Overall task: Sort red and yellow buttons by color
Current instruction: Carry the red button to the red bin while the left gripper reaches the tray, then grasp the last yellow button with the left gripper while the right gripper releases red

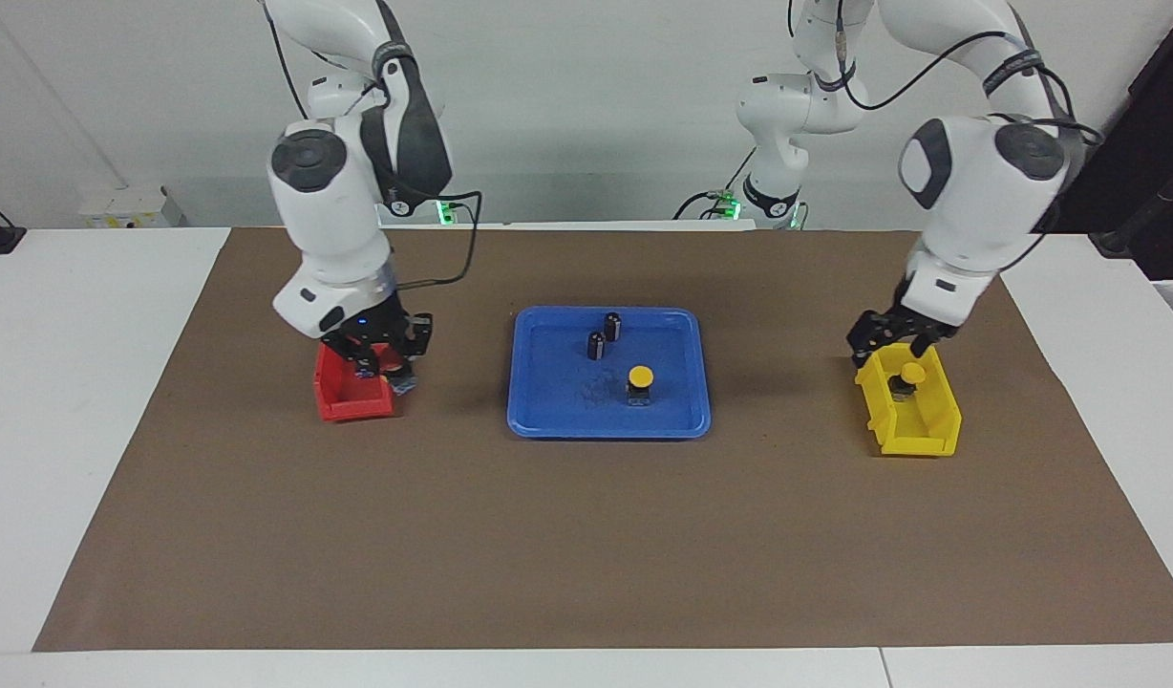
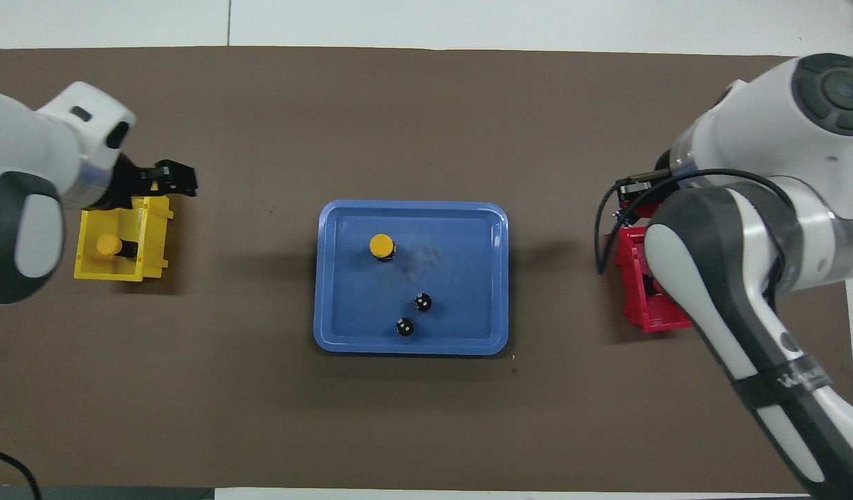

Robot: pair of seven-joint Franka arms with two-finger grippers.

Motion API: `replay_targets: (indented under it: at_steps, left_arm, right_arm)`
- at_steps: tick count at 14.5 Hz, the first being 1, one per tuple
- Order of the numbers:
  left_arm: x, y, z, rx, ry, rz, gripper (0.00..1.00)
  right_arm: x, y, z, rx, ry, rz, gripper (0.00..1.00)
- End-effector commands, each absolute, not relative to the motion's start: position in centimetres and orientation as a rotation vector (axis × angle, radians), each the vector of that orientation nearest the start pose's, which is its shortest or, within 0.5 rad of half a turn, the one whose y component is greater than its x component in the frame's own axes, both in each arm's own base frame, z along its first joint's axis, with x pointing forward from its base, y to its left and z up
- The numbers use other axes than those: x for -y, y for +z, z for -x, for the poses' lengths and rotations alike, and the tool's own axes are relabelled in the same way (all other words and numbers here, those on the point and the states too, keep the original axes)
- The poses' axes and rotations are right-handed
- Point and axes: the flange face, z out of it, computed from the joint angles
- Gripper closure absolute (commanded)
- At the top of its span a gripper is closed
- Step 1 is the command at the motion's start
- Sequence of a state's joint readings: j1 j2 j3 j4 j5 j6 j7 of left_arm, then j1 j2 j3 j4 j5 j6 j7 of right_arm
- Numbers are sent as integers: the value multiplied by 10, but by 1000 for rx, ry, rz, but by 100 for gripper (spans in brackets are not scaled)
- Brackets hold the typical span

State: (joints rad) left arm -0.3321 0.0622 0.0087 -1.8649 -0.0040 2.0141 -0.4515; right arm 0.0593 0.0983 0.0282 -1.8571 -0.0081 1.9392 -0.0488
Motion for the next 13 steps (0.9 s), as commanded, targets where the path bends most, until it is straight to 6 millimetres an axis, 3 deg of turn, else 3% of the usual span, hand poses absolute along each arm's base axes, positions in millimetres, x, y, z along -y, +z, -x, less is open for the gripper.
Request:
replay_targets:
  at_steps: [1, 2, 4, 6, 8, 12, 13]
  left_arm:
    - [269, 473, -540, 282, -162, 3195, 2]
    - [305, 452, -532, 235, -156, 3199, 3]
    - [354, 426, -517, 192, -165, 3223, 3]
    - [383, 397, -507, 182, -176, 3234, 3]
    - [390, 365, -507, 167, -148, 3218, 3]
    - [395, 353, -501, 147, -122, 3208, 4]
    - [394, 353, -501, 152, -115, 3204, 15]
  right_arm:
    - [-12, 439, -560, 312, 15, 3110, 74]
    - [-4, 430, -552, 312, 28, 3107, 74]
    - [0, 417, -540, 277, 20, 3089, 74]
    - [-1, 402, -529, 271, -32, 3092, 74]
    - [-5, 389, -520, 280, -77, 3096, 74]
    - [-5, 368, -512, 275, -157, 3102, 74]
    - [-5, 367, -512, 271, -183, 3102, 74]
